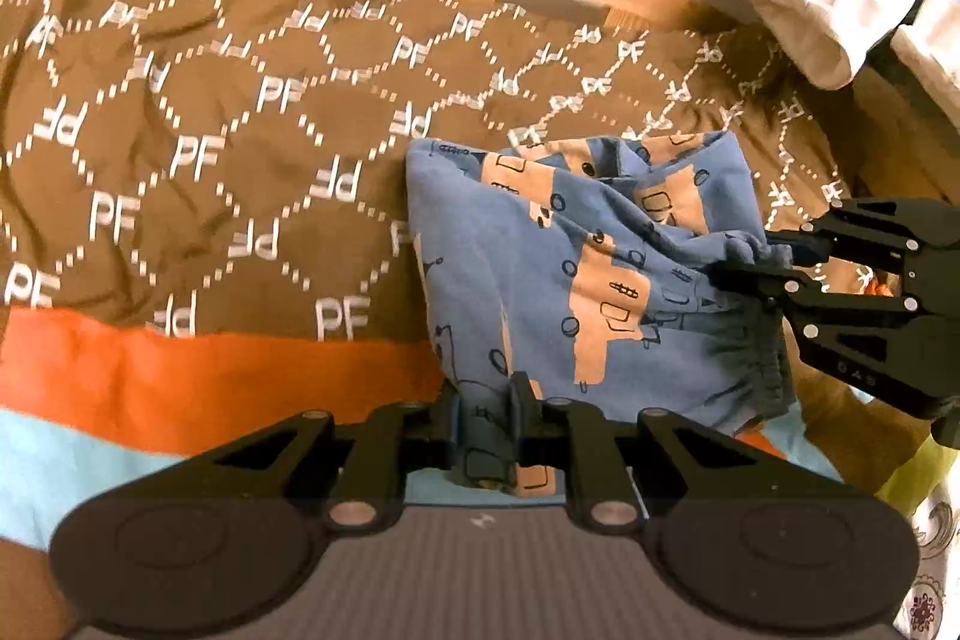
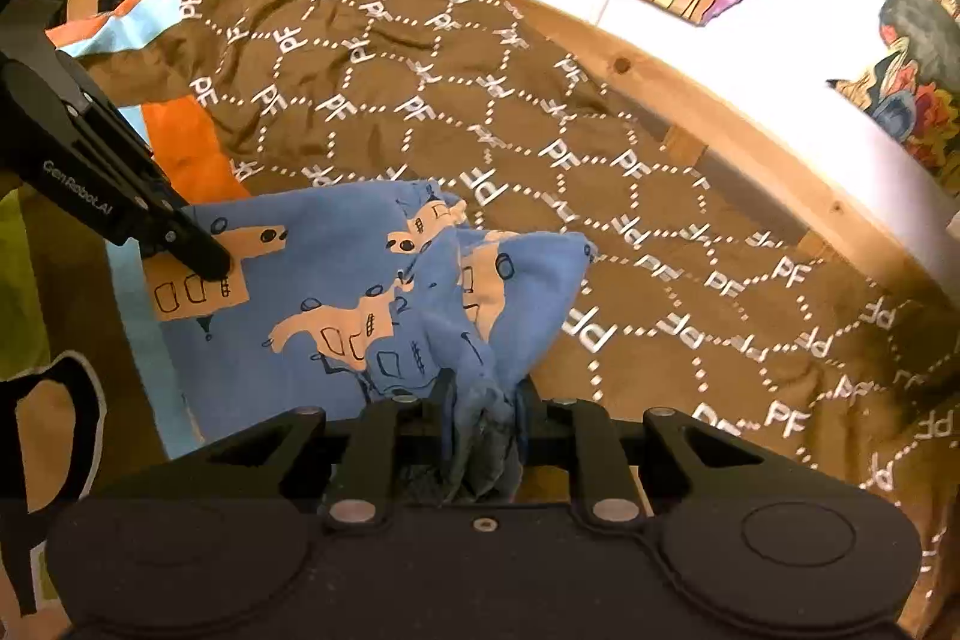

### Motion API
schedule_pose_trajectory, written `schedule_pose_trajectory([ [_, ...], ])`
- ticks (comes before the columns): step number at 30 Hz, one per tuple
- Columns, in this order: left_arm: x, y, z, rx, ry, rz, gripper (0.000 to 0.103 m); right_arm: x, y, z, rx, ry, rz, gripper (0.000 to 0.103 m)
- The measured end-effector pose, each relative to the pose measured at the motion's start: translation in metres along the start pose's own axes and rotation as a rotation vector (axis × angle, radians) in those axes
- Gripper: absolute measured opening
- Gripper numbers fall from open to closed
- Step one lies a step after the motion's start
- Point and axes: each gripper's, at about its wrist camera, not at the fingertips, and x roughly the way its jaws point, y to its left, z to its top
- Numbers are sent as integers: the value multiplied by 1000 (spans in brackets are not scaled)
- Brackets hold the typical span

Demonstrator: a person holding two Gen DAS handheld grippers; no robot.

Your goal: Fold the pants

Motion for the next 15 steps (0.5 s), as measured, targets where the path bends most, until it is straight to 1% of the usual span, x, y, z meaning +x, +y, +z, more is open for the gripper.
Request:
schedule_pose_trajectory([
  [5, -8, -7, 20, 34, -52, 0, 17, -8, -12, 14, -15, -43, -40, 19],
  [8, -5, -8, 39, 43, -89, 1, 17, -7, -24, 24, -21, -57, -65, 19],
  [11, 4, -11, 60, 66, -117, 16, 17, 3, -41, 34, 4, -48, -86, 19],
  [15, 18, -7, 81, 50, -130, 25, 17, 23, -61, 45, 27, -50, -109, 19],
])
